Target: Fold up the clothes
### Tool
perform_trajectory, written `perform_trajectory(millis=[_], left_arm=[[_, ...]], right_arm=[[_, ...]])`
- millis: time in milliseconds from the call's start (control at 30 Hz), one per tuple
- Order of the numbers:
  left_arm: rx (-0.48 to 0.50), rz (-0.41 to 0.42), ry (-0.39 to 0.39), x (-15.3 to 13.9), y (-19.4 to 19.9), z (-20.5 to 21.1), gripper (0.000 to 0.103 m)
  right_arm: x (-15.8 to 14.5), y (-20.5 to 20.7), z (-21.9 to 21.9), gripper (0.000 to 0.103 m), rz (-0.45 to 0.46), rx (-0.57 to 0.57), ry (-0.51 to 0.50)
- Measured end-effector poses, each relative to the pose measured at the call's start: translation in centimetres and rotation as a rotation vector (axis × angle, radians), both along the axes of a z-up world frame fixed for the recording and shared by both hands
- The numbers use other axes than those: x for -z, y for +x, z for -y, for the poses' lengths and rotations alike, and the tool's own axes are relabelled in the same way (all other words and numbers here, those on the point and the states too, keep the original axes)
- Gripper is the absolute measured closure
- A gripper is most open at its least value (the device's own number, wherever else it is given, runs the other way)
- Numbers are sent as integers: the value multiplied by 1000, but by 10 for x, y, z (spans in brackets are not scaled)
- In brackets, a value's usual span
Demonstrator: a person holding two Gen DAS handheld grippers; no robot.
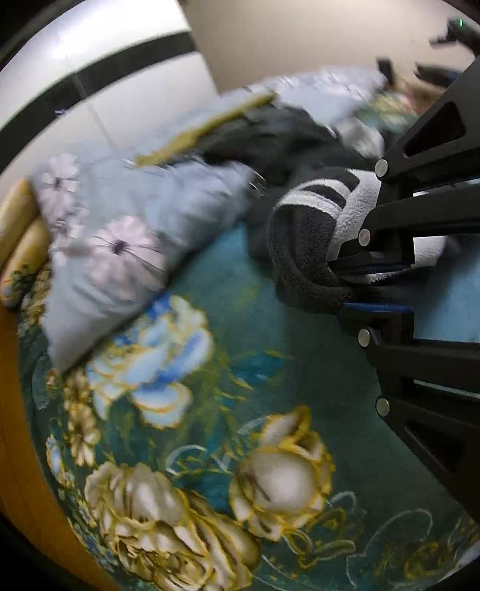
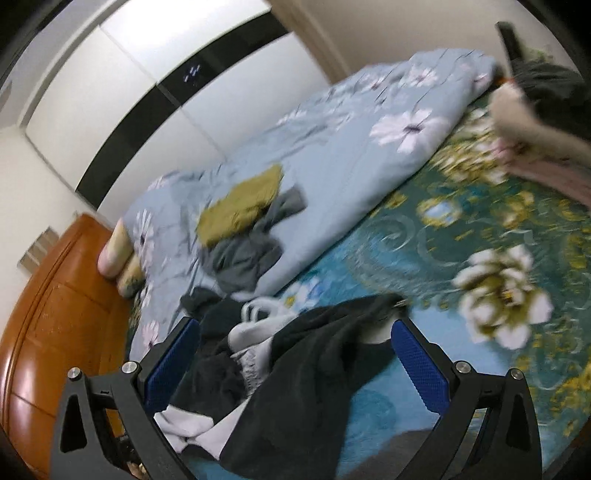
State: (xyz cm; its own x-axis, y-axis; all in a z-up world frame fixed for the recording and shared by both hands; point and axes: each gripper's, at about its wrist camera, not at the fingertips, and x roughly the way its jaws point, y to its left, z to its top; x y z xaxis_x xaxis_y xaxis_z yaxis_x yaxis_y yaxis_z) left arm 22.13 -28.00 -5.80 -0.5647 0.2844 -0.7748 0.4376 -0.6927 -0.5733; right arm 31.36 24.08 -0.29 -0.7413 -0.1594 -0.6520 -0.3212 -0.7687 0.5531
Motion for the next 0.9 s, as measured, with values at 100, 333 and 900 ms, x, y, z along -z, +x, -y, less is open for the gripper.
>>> perform_trajectory(millis=[100,333,900], left_arm=[[-13,-92,-1,-23,-8,10,90],[-179,3,-69,2,-10,75,90],[-70,178,-26,56,10,44,56]], right_arm=[[7,-33,19,0,29,-97,-22],[38,-88,39,0,123,-206,-10],[146,-199,65,30,379,-247,-37]])
